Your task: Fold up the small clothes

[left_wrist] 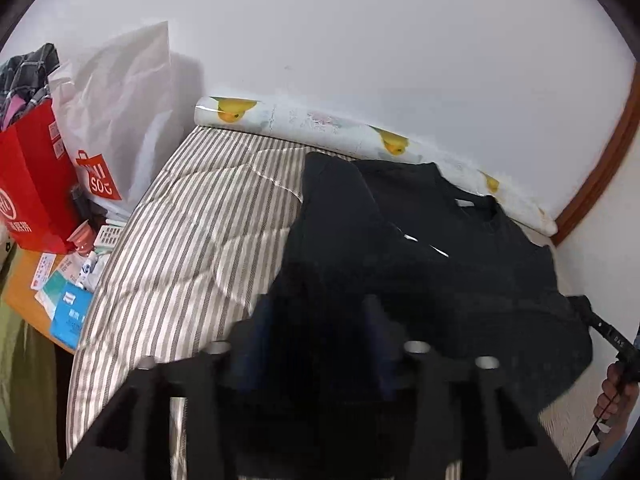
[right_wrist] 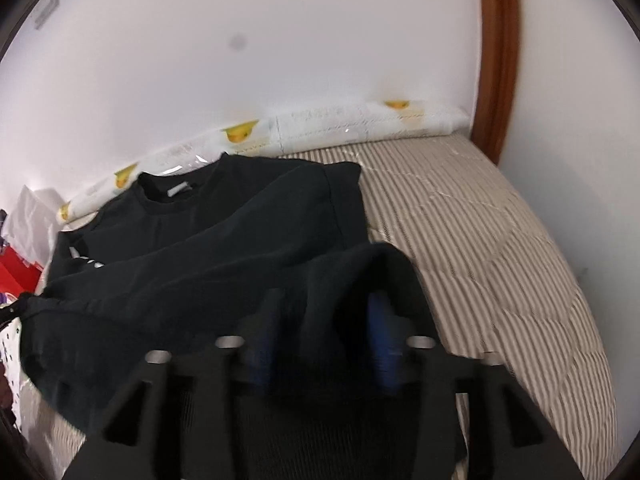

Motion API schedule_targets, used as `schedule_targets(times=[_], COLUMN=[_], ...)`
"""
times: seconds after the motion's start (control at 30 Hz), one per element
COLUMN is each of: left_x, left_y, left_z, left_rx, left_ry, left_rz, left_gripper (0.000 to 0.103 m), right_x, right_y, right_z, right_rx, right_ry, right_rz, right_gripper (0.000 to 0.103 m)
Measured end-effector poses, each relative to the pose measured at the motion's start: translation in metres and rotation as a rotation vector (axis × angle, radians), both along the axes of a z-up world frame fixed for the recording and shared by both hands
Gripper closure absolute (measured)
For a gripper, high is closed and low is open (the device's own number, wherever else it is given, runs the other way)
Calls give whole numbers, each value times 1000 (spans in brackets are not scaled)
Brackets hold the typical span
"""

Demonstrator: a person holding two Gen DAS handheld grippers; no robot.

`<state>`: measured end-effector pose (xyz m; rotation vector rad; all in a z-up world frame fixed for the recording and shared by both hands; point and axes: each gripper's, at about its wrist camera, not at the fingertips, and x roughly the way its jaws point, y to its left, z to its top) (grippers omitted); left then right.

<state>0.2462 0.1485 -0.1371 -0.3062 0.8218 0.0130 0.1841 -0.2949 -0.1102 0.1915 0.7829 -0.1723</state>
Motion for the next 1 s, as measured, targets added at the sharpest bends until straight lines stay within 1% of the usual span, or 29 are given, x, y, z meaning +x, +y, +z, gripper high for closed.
schedule_targets(times=[0.03,0.1,0.17,0.23,0.33,0.4,0.5,0.57,0.6,0.7,0.73,0.87,1.0], left_x=[-7,-22,-38,-55,-78,-89,-99,-99,-99,-95,-94,-84,-76], left_y=[0,-1,-1,0,4,6,10,12,14,21,21,20,18], left_z=[0,-2,-9,-18,-29,-36,-44,-48,-50,-57,-59,-65,-65], left_rx=[-5,-5,-20,-37,-58,-76,-106,-121,-142,-247,-267,-309,-317], left_ry=[-7,-7,1,16,26,48,60,66,66,64,61,68,57], left_rz=[-2,5,8,17,40,49,53,57,58,60,60,59,68], left_gripper=[47,47,47,47,47,47,47,47,47,43,42,40,37], right_x=[-10,-30,-52,-68,-84,-90,-97,-100,-100,-99,-97,-89,-78], right_y=[2,3,3,4,5,5,4,2,1,-5,-7,-10,-13], right_z=[2,0,-6,-18,-38,-47,-56,-56,-55,-52,-50,-47,-48], right_rx=[0,-12,-16,3,16,19,46,78,91,135,150,167,183], right_ry=[-2,10,17,49,90,110,114,98,90,74,67,56,55], right_rz=[-3,-6,-17,-15,-15,-12,-21,-23,-26,-42,-51,-70,-78], right_gripper=[50,50,49,49,49,49,49,49,49,43,41,39,37])
